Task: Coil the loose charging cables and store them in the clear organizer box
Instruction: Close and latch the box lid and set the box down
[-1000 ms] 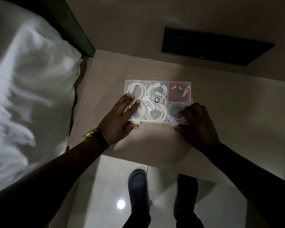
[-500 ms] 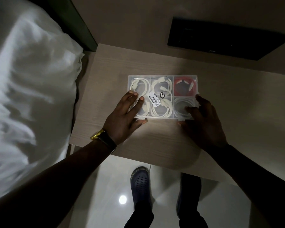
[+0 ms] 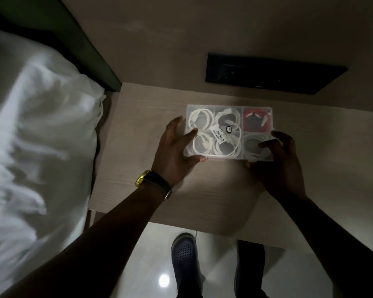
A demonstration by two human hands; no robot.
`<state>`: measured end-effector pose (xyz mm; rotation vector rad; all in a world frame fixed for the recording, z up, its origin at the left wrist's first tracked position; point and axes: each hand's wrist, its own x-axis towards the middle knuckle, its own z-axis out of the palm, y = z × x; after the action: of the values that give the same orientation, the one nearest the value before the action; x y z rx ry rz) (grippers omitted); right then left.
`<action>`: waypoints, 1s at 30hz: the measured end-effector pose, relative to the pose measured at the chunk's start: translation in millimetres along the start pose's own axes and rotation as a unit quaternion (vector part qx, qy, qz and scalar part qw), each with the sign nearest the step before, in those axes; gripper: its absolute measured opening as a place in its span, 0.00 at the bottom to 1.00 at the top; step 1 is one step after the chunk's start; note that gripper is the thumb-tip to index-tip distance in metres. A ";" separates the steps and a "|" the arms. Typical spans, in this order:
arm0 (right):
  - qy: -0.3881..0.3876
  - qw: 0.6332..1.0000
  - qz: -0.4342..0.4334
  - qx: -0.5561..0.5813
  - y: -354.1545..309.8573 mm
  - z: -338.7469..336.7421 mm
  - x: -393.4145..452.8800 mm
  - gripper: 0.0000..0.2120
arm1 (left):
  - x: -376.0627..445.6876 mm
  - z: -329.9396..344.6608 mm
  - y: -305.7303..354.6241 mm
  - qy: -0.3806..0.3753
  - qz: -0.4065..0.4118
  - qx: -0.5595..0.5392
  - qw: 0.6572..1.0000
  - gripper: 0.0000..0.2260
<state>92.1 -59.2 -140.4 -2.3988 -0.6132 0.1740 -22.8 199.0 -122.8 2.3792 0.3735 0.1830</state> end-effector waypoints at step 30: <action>0.020 0.940 0.220 0.260 45.1 -46.4 31.7 0.25 | 46.6 33.3 46.1 -0.108 -0.067 0.043 0.991 0.40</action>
<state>150.0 -101.1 -131.3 -1.9748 0.0122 0.4211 39.1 160.1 -114.9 2.4188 0.4430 -0.1541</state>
